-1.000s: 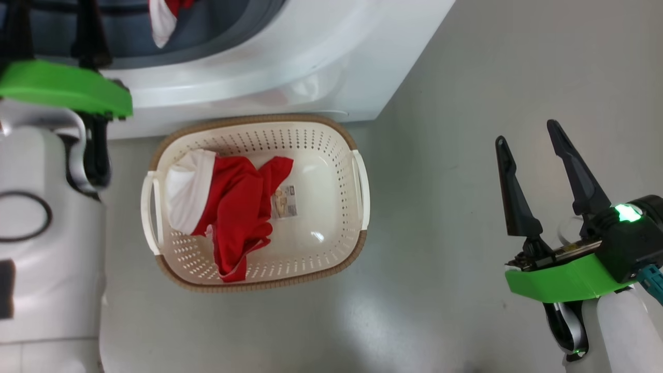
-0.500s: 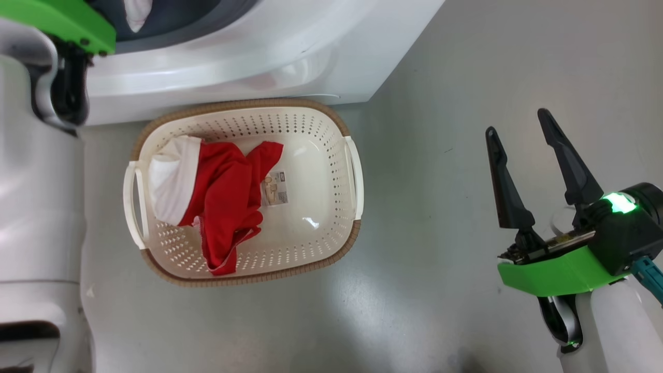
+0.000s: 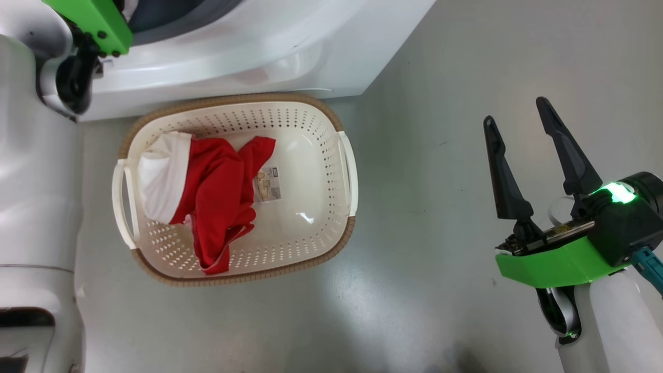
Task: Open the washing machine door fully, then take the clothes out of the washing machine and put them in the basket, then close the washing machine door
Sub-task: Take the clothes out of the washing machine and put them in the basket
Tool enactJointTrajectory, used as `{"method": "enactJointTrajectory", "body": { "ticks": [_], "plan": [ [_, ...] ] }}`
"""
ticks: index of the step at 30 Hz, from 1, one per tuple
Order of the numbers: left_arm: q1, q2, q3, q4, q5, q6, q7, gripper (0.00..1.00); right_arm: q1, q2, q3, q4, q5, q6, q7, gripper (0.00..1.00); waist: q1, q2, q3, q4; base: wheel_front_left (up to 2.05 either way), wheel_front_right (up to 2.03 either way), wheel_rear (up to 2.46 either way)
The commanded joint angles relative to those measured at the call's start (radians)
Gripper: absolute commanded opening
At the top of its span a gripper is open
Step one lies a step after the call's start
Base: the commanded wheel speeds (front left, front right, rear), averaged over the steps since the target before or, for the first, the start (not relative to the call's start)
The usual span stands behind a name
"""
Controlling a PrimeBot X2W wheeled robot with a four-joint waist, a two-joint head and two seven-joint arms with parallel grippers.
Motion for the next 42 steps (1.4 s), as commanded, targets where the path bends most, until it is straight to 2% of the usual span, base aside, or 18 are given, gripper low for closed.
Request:
{"method": "enactJointTrajectory", "body": {
  "ticks": [1, 16, 17, 18, 19, 20, 27, 42],
  "plan": [
    [-0.015, 0.049, 0.003, -0.015, 0.01, 0.009, 0.015, 1.0, 0.0, -0.002, 0.024, -0.02, 0.01, 0.005, -0.006, 1.0, 0.0, -0.0001, 0.003, -0.004, 0.0, 0.0, 0.0],
    [-0.007, 0.08, -0.05, 0.028, 0.023, 0.019, 0.173, 1.0, -0.003, -0.002, 0.031, -0.016, 0.036, 0.005, -0.006, 1.0, 0.0, -0.0001, -0.006, -0.018, 0.0, 0.0, 0.0],
    [-0.005, 0.08, -0.051, 0.027, 0.021, 0.018, 0.174, 0.84, -0.002, -0.002, 0.031, -0.015, 0.037, 0.005, -0.006, 1.0, 0.0, -0.0001, -0.006, -0.019, 0.0, 0.0, 0.0],
    [-0.002, 0.079, -0.051, 0.026, 0.017, 0.016, 0.175, 0.42, -0.001, -0.002, 0.032, -0.014, 0.039, 0.005, -0.006, 1.0, 0.0, -0.0001, -0.007, -0.02, 0.0, 0.0, 0.0],
    [0.001, 0.075, -0.05, 0.026, 0.009, 0.011, 0.18, 0.14, 0.0, -0.002, 0.032, -0.013, 0.04, 0.005, -0.006, 1.0, 0.0, -0.0001, -0.008, -0.021, 0.0, 0.0, 0.0],
    [0.005, 0.068, -0.046, 0.028, -0.006, 0.005, 0.19, 0.0, 0.001, -0.002, 0.033, -0.012, 0.041, 0.005, -0.006, 1.0, 0.0, -0.0001, -0.009, -0.022, 0.0, 0.0, 0.0],
    [0.028, 0.062, -0.051, -0.013, -0.039, -0.015, 0.165, 0.0, 0.004, -0.002, 0.029, -0.009, 0.044, 0.005, -0.006, 1.0, 0.0, -0.0001, -0.014, -0.019, 0.0, 0.0, 0.0],
    [0.118, 0.093, -0.062, -0.137, -0.01, -0.009, -0.164, 0.0, 0.001, -0.002, 0.016, 0.002, 0.051, 0.005, -0.006, 1.0, 0.0, -0.0001, -0.038, 0.006, 0.0, 0.0, 0.0]
  ]
}}
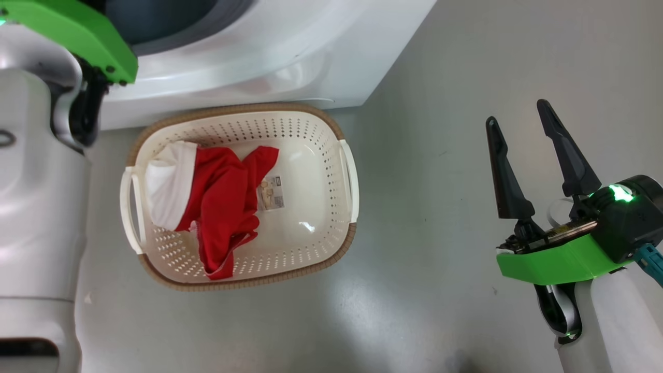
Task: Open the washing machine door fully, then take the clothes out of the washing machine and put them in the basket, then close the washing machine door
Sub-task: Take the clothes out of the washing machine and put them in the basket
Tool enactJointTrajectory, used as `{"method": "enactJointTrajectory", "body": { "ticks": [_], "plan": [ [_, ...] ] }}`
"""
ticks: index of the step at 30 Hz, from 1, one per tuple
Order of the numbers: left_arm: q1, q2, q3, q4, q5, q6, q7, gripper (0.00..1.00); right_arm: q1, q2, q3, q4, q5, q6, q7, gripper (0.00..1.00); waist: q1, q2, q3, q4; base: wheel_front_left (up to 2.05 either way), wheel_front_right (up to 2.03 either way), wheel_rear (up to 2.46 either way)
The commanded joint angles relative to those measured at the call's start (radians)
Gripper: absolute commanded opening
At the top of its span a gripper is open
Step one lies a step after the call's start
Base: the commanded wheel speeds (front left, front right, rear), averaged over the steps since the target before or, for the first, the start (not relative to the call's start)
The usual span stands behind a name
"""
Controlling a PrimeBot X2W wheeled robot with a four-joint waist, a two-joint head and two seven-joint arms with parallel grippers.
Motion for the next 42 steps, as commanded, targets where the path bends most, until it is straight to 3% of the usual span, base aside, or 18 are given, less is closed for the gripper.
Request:
{"method": "enactJointTrajectory", "body": {
  "ticks": [1, 11, 29, 42],
  "plan": [
    [0.022, 0.051, 0.011, -0.037, 0.016, 0.003, -0.026, 0.0, 0.006, -0.002, 0.017, -0.02, 0.0, 0.005, -0.006, 1.0, 0.0, 0.0, -0.009, 0.006, 0.0, 0.0, 0.0],
    [0.151, 0.048, 0.003, -0.115, 0.045, 0.042, -0.209, 0.0, 0.023, -0.002, 0.011, -0.014, -0.002, 0.005, -0.006, 1.0, 0.0, 0.0, -0.076, 0.029, 0.0, 0.0, 0.0],
    [0.404, 0.02, 0.02, -0.28, 0.026, 0.082, -0.257, 0.0, 0.058, -0.002, 0.001, 0.0, -0.008, 0.005, -0.006, 1.0, 0.0, 0.0, -0.187, 0.058, 0.0, 0.0, 0.0],
    [0.6, 0.01, 0.025, -0.48, 0.041, 0.127, -0.262, 0.0, 0.1, -0.002, -0.008, 0.012, 0.003, 0.005, -0.006, 1.0, 0.0, 0.0, -0.28, 0.056, 0.0, 0.0, 0.0]
  ]
}}
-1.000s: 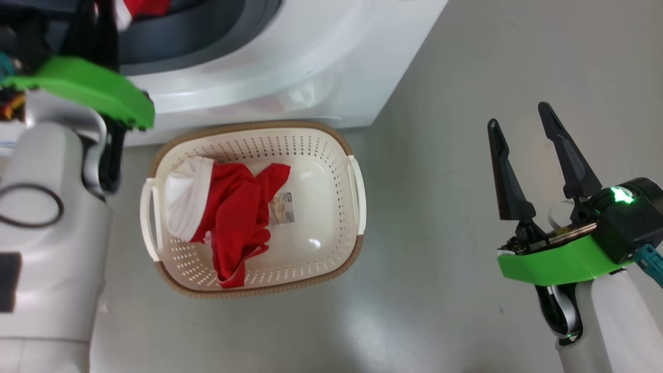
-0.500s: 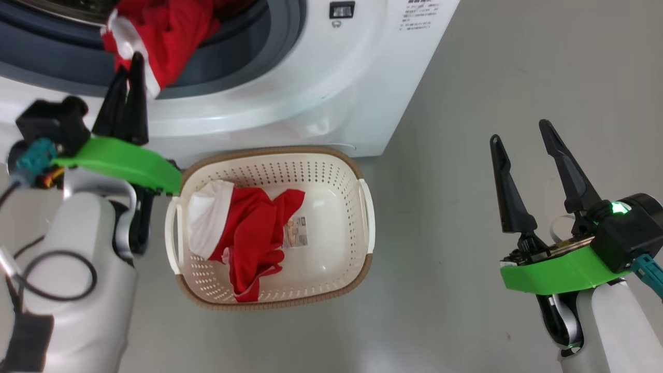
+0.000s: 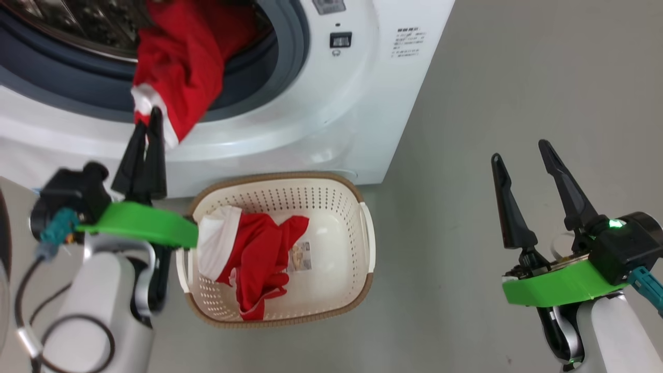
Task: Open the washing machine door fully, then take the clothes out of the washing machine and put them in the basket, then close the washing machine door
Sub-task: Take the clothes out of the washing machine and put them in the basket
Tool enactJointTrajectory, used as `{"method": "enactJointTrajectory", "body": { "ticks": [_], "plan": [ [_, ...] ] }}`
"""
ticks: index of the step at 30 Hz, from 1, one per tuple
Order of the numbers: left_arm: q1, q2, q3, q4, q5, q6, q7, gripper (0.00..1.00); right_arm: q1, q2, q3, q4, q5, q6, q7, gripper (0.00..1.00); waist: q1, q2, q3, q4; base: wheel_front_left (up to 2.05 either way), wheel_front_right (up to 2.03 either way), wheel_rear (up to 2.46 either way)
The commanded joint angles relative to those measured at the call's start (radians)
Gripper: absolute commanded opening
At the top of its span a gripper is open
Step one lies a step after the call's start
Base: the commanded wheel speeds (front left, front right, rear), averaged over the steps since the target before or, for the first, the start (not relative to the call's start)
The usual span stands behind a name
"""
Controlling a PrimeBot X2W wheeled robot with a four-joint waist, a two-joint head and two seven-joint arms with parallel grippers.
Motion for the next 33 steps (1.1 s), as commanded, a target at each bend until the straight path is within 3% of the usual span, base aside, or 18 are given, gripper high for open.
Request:
{"method": "enactJointTrajectory", "body": {
  "ticks": [1, 20, 25, 33],
  "plan": [
    [0.031, 0.027, 0.031, -0.048, 0.001, 0.011, -0.011, 0.0, 0.016, -0.001, 0.017, -0.021, 0.003, 0.005, -0.006, 1.0, 0.0, 0.0, -0.027, -0.001, 0.0, 0.0, 0.0],
    [0.307, 0.003, -0.029, -0.392, -0.014, 0.077, 0.104, 0.0, 0.065, -0.001, 0.009, -0.034, -0.001, 0.005, -0.006, 1.0, 0.0, 0.0, -0.083, 0.007, 0.0, 0.0, 0.0],
    [0.307, -0.018, -0.069, -0.34, -0.027, 0.059, 0.131, 0.0, 0.059, -0.001, 0.015, -0.038, -0.001, 0.005, -0.006, 1.0, 0.0, 0.0, -0.061, 0.008, 0.0, 0.0, 0.0],
    [0.238, -0.037, -0.096, -0.108, -0.047, 0.02, 0.125, 0.0, 0.031, -0.001, 0.039, -0.041, 0.001, 0.005, -0.006, 1.0, 0.0, 0.0, -0.015, -0.005, 0.0, 0.0, 0.0]
  ]
}}
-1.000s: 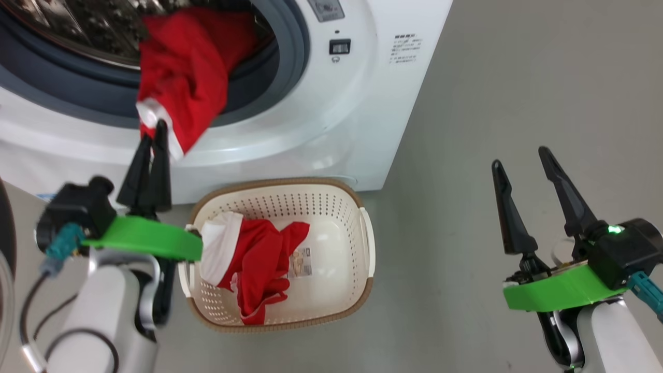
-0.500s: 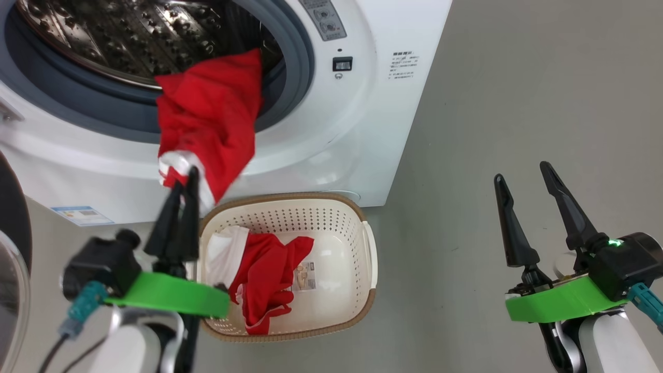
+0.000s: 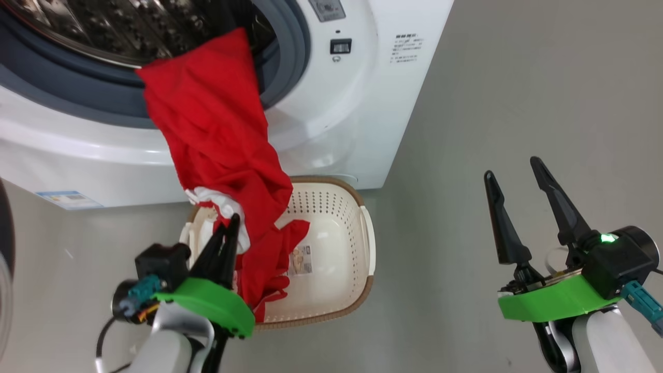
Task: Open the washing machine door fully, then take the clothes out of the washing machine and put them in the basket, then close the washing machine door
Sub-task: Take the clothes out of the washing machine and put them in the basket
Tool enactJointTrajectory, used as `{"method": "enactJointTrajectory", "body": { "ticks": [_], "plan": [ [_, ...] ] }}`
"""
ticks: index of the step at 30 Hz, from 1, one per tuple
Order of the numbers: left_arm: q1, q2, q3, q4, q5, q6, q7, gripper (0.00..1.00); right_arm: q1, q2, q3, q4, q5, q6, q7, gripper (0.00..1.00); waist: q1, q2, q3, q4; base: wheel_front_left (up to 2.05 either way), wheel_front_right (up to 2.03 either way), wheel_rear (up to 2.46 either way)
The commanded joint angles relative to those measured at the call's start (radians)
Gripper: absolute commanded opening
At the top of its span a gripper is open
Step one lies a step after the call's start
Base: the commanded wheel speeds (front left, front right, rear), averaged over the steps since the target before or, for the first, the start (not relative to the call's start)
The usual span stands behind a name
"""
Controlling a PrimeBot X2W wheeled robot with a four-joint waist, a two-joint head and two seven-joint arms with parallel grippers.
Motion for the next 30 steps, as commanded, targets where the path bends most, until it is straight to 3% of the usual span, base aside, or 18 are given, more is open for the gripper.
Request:
{"method": "enactJointTrajectory", "body": {
  "ticks": [1, 17, 30],
  "plan": [
    [-0.039, 0.011, 0.029, 0.002, -0.004, -0.008, -0.015, 0.0, -0.024, -0.003, 0.024, -0.028, -0.001, 0.005, -0.006, 1.0, 0.0, 0.0, 0.018, -0.007, 0.0, 0.0, 0.0],
    [-0.265, -0.034, 0.002, 0.604, -0.041, -0.081, -0.082, 0.0, -0.065, -0.003, 0.027, -0.047, -0.019, 0.005, -0.006, 1.0, 0.0, 0.0, 0.151, -0.024, 0.0, 0.0, 0.0],
    [-0.363, -0.053, -0.005, 0.875, -0.079, -0.11, -0.125, 0.0, -0.093, -0.003, 0.026, -0.066, -0.034, 0.005, -0.006, 1.0, 0.0, 0.0, 0.231, -0.028, 0.0, 0.0, 0.0]
  ]
}}
